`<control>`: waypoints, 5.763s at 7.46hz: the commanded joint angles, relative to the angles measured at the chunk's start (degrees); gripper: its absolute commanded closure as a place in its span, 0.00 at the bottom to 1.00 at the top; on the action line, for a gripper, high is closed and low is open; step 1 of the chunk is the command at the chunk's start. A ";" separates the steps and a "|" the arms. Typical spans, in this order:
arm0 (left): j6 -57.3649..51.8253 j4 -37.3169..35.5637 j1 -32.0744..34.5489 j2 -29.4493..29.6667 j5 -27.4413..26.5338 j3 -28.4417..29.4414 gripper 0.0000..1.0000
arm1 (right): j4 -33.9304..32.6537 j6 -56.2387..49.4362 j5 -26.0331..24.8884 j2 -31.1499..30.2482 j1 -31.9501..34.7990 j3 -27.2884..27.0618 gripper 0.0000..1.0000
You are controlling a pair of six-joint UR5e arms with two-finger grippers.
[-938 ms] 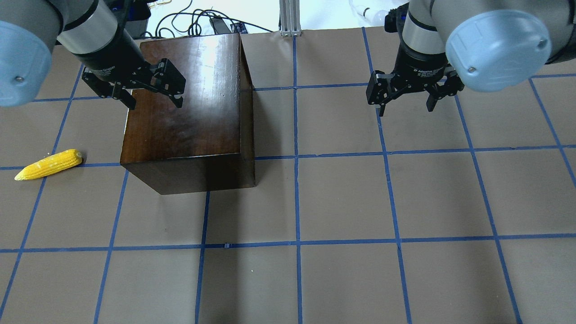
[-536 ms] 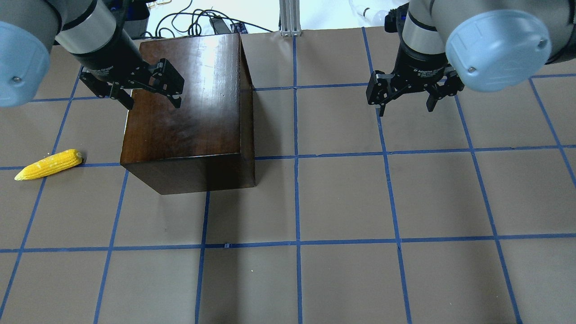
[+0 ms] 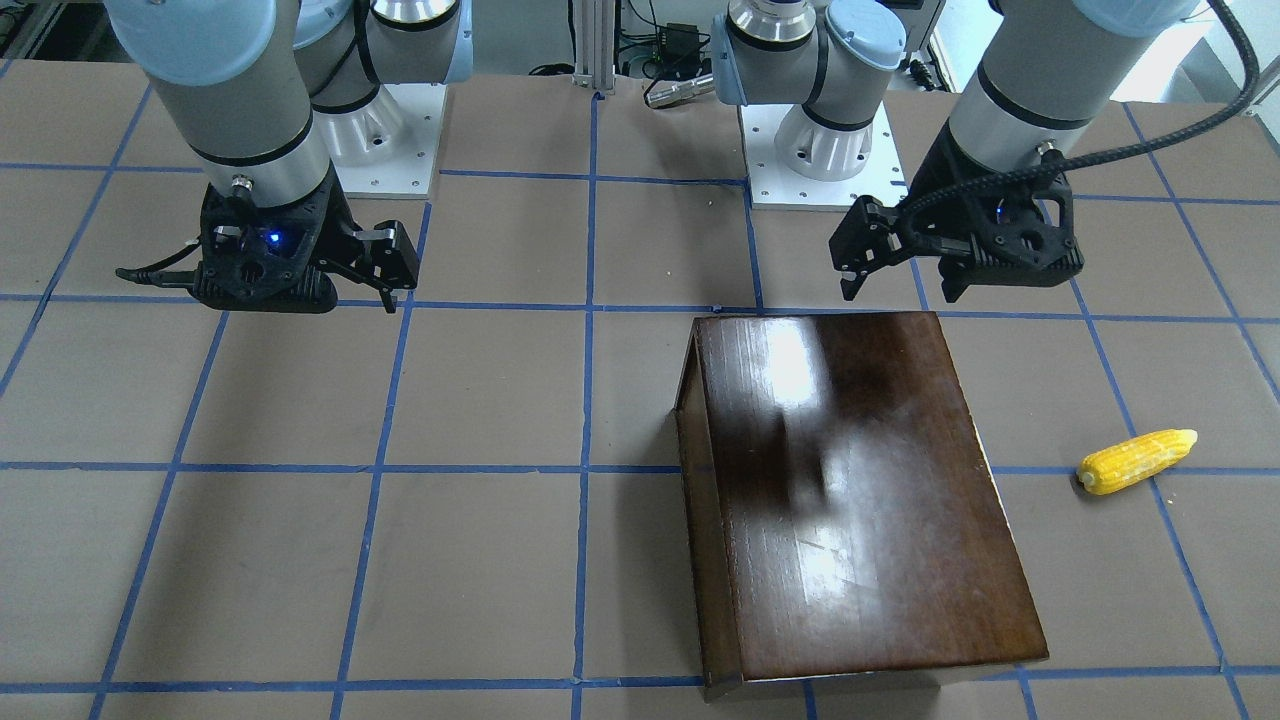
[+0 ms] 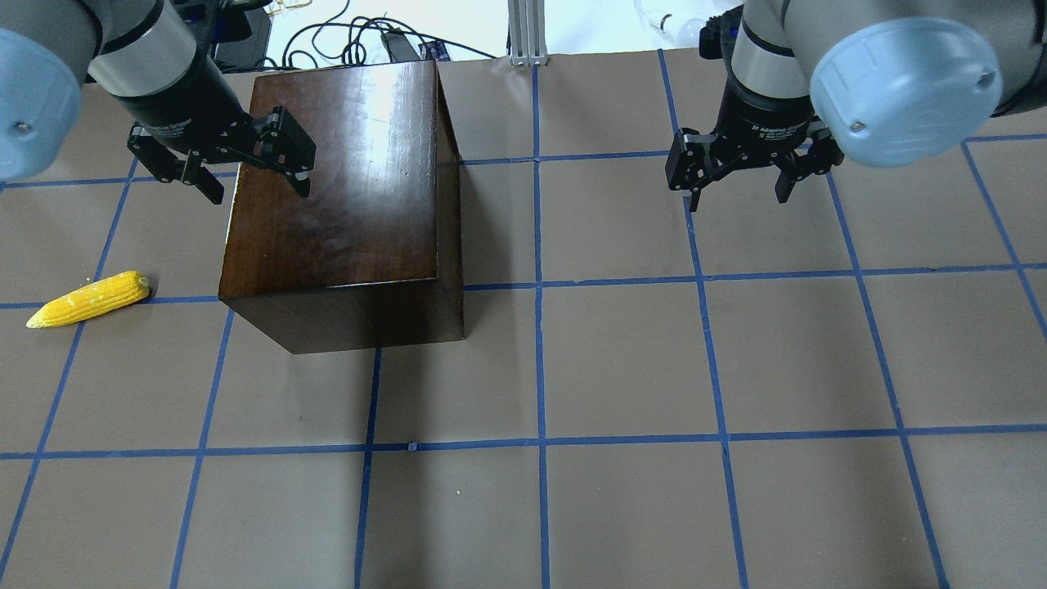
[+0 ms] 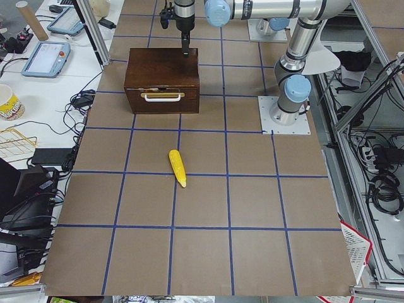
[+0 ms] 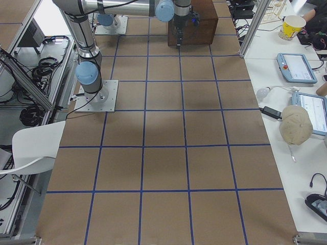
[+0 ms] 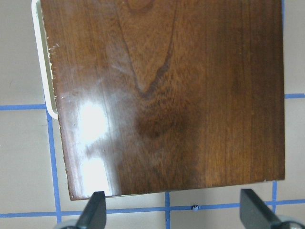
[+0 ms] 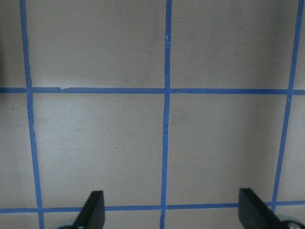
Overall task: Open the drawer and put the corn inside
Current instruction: 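Move the left gripper down beside the cabinet toward the drawer handle, then close the left gripper on the white drawer handle, then pull the drawer outward with the left gripper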
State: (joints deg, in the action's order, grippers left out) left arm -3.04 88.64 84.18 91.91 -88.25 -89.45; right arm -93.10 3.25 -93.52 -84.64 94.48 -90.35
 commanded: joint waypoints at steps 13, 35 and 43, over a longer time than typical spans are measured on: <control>-27.08 -5.76 -21.51 16.19 13.37 -0.90 0.00 | -0.06 0.00 -0.09 0.00 0.00 0.00 0.00; -23.76 -10.24 -21.43 23.14 18.12 -0.37 0.00 | 0.02 0.00 0.00 0.00 0.00 0.00 0.00; -24.11 -15.43 -23.70 22.17 13.64 -1.16 0.00 | -0.06 -0.09 0.00 0.00 0.00 0.00 0.00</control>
State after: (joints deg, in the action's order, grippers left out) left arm -27.10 73.24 61.66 114.24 -73.90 -90.57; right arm -93.10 3.24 -93.52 -84.64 94.48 -90.35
